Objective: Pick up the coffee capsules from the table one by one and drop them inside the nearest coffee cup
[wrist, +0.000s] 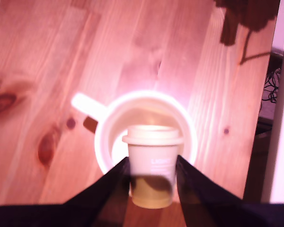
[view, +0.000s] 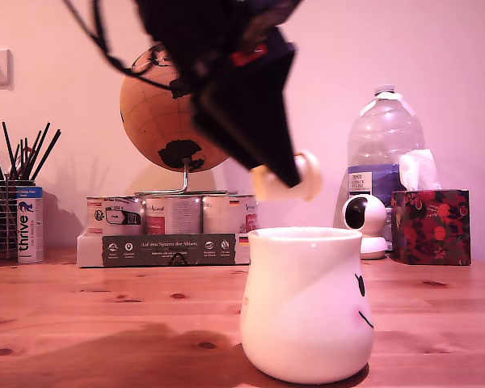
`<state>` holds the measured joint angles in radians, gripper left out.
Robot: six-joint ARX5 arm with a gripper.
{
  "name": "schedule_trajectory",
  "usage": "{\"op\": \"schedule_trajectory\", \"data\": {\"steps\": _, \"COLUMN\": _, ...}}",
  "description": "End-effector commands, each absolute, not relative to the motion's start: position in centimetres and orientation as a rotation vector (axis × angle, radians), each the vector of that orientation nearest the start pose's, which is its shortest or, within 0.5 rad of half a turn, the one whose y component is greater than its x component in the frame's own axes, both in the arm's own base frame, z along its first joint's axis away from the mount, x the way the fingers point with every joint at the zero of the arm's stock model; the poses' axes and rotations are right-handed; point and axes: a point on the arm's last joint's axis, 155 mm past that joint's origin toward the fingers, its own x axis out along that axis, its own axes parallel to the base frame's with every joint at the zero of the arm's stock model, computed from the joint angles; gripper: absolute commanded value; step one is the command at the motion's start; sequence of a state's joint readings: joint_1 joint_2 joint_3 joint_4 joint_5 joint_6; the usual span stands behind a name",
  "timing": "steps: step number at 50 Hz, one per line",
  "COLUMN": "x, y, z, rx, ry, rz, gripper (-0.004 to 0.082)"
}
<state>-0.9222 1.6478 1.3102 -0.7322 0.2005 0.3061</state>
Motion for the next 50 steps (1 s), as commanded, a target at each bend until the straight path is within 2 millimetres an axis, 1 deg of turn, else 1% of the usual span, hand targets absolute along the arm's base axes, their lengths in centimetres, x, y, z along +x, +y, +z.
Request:
{"op": "schedule_trajectory", "data": {"steps": 1, "x": 21.9, "y": -35.3, "z": 11.5, "rx": 0.663, "ry": 0.921, "rz": -1.183, "gripper": 0.0213}}
{"op": "schedule_trajectory", "data": {"steps": 12, "x": 22.1, "y": -35.7, "z": 10.1, "rx": 0.685, "ry": 0.976, "rz": -1.186, "gripper": 0.0213}}
{"op": "schedule_trajectory", "data": {"steps": 21, "x": 22.0, "y": -35.5, "z": 9.1, "rx": 0.699, "ry": 1.009, "rz": -1.185, "gripper": 0.0213}}
{"op": "schedule_trajectory", "data": {"steps": 45, "x": 21.9, "y": -35.3, "z": 9.0, "rx": 0.710, "ry": 1.015, "rz": -1.185, "gripper": 0.0214}}
{"op": "schedule_trajectory", "data": {"steps": 49, "x": 21.9, "y": -35.2, "z": 8.9, "rx": 0.711, "ry": 1.018, "rz": -1.185, "gripper": 0.0225}}
{"op": "schedule_trajectory", "data": {"steps": 50, "x": 21.9, "y": -35.2, "z": 8.9, "rx": 0.711, "ry": 1.018, "rz": -1.186, "gripper": 0.0242}}
